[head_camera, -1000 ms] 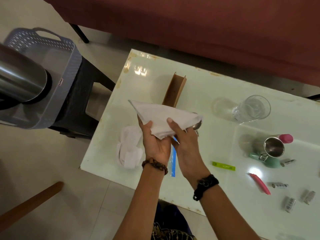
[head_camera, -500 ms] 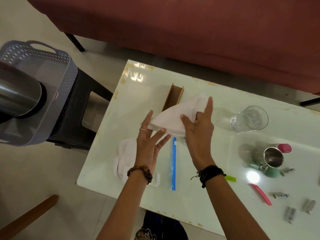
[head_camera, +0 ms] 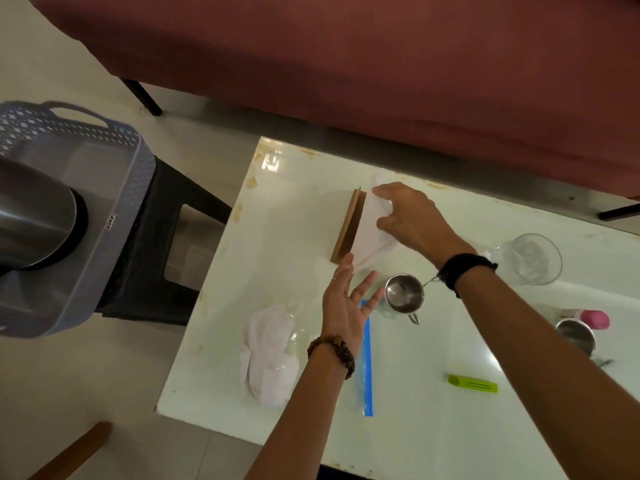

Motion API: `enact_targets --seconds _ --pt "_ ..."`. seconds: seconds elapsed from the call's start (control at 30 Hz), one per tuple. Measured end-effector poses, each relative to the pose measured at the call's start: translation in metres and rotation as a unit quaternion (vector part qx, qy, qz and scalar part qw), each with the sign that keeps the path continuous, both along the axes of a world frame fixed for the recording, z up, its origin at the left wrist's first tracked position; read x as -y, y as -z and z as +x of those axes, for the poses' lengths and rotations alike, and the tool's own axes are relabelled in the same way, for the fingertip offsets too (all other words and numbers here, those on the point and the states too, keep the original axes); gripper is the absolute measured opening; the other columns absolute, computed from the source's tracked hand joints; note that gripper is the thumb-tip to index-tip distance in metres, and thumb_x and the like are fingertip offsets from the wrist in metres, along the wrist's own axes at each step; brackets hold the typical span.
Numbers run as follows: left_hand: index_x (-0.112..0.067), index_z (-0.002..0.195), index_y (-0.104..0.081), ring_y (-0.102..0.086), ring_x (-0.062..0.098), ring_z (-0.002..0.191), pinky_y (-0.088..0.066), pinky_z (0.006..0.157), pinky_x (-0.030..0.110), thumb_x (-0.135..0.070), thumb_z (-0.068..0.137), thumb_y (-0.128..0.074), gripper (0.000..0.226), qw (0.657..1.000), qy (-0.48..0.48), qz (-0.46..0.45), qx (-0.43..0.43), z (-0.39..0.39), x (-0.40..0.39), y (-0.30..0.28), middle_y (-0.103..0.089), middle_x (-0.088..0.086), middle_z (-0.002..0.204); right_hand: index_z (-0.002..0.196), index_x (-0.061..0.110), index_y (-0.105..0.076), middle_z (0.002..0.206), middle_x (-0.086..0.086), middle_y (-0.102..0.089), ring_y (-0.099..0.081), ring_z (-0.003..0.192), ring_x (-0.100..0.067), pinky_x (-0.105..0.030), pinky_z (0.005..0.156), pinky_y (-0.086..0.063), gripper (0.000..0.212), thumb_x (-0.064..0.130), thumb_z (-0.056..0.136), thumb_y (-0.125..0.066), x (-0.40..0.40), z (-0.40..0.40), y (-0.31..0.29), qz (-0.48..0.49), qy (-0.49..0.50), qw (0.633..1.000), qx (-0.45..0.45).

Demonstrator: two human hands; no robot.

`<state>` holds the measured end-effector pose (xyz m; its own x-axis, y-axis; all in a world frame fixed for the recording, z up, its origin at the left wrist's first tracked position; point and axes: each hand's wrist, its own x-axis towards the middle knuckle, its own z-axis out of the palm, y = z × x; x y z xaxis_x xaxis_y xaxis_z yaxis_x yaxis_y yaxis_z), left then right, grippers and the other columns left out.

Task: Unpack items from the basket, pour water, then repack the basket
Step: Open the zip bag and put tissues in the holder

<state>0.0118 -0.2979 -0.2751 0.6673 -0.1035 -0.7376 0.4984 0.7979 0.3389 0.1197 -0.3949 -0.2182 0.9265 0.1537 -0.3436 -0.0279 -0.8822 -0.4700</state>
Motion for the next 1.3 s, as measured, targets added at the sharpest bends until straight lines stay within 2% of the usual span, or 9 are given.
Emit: enact_targets --seconds 0.2,0.3,0.5,0.63,0.73,0.87,1.03,1.17,1.3 --pt "-0.018 0.132 -0.042 -0.058 0.020 0.099 -0.052 0.077 0.033 -0.022 0.093 -0.047 0.039 0.997 0.045 0.052 -0.016 0.015 0.001 0.017 -0.050 0.004 0.122 0.135 0.009 -0.044 0.139 -0.013 -0.046 -0.050 0.118 -0.030 -0.028 0.088 -0.041 0.053 0.007 0.084 -0.060 -0.005 0.028 0.015 -0.040 -0.017 0.997 -0.059" --pt "-0.018 0.130 -0.044 -0.055 0.016 0.086 -0.051 0.068 0.028 -0.020 0.089 -0.052 0.042 0.992 0.075 0.091 -0.039 0.025 -0.002 0.024 -0.053 -0.001 0.101 0.130 0.006 -0.049 0.127 -0.014 -0.053 -0.058 0.092 -0.024 -0.017 0.067 -0.044 0.046 0.006 0.084 -0.058 -0.009 0.039 0.023 -0.034 -0.022 0.994 -0.102" --pt "-0.018 0.126 -0.045 -0.046 0.006 0.044 -0.046 0.047 0.017 -0.023 0.089 -0.052 0.037 0.974 0.168 0.139 -0.060 0.034 -0.008 0.034 -0.059 -0.001 0.084 0.081 0.014 -0.050 0.082 -0.005 -0.061 -0.060 0.049 -0.006 -0.016 0.045 -0.038 0.008 0.008 0.083 -0.056 -0.015 0.053 0.039 -0.062 -0.028 0.984 -0.163" --pt "-0.016 0.119 -0.047 -0.036 0.005 0.032 -0.037 0.039 0.014 -0.023 0.089 -0.053 0.031 0.973 0.143 0.155 -0.094 0.033 -0.010 0.036 -0.057 0.001 0.071 0.118 0.007 -0.049 0.092 -0.011 -0.068 -0.065 0.058 -0.017 -0.023 0.056 -0.053 0.039 0.014 0.082 -0.061 -0.011 0.052 0.043 -0.008 0.009 0.986 -0.165" --pt "-0.018 0.104 -0.050 -0.033 0.005 0.031 -0.030 0.033 0.014 -0.021 0.090 -0.050 0.014 0.964 0.119 0.221 -0.093 0.031 -0.016 0.036 -0.052 0.002 0.066 0.127 0.010 -0.048 0.121 -0.011 -0.060 -0.063 0.055 -0.012 -0.012 0.047 -0.052 0.043 0.019 0.086 -0.058 -0.005 0.046 0.039 0.106 0.118 0.983 -0.091" --pt "-0.022 0.088 -0.052 -0.047 0.013 0.052 -0.039 0.039 0.012 -0.014 0.091 -0.049 0.009 0.919 0.041 0.390 -0.035 0.033 -0.029 0.036 -0.054 0.004 0.074 0.116 0.004 -0.057 0.102 -0.009 -0.065 -0.065 0.060 -0.013 -0.015 0.053 -0.055 0.027 0.008 0.089 -0.051 0.012 0.023 0.038 0.251 0.298 0.920 -0.027" --pt "-0.027 0.118 -0.053 -0.053 0.018 0.106 -0.043 0.099 0.035 -0.019 0.093 -0.047 0.026 0.913 0.169 0.366 0.063 0.058 -0.032 0.037 -0.055 0.003 0.117 0.110 -0.008 -0.060 0.110 -0.026 -0.064 -0.061 0.099 -0.037 -0.046 0.091 -0.050 0.029 0.005 0.084 -0.055 0.015 -0.015 0.051 0.215 0.256 0.932 -0.142" --pt "-0.024 0.130 -0.049 -0.054 0.021 0.114 -0.044 0.101 0.041 -0.023 0.095 -0.044 0.035 0.891 0.245 0.364 0.120 0.072 -0.019 0.041 -0.056 0.003 0.128 0.113 0.006 -0.063 0.115 -0.011 -0.066 -0.060 0.105 -0.027 -0.026 0.079 -0.048 0.032 0.004 0.084 -0.052 0.005 -0.028 0.060 0.260 0.230 0.926 -0.146" --pt "-0.023 0.133 -0.045 -0.054 0.027 0.115 -0.046 0.099 0.042 -0.023 0.096 -0.043 0.037 0.880 0.261 0.377 0.125 0.081 0.006 0.037 -0.056 0.010 0.128 0.107 0.002 -0.062 0.102 -0.010 -0.063 -0.056 0.091 -0.026 -0.026 0.070 -0.044 0.031 -0.001 0.081 -0.046 0.022 -0.018 0.063 0.280 0.269 0.912 -0.130"
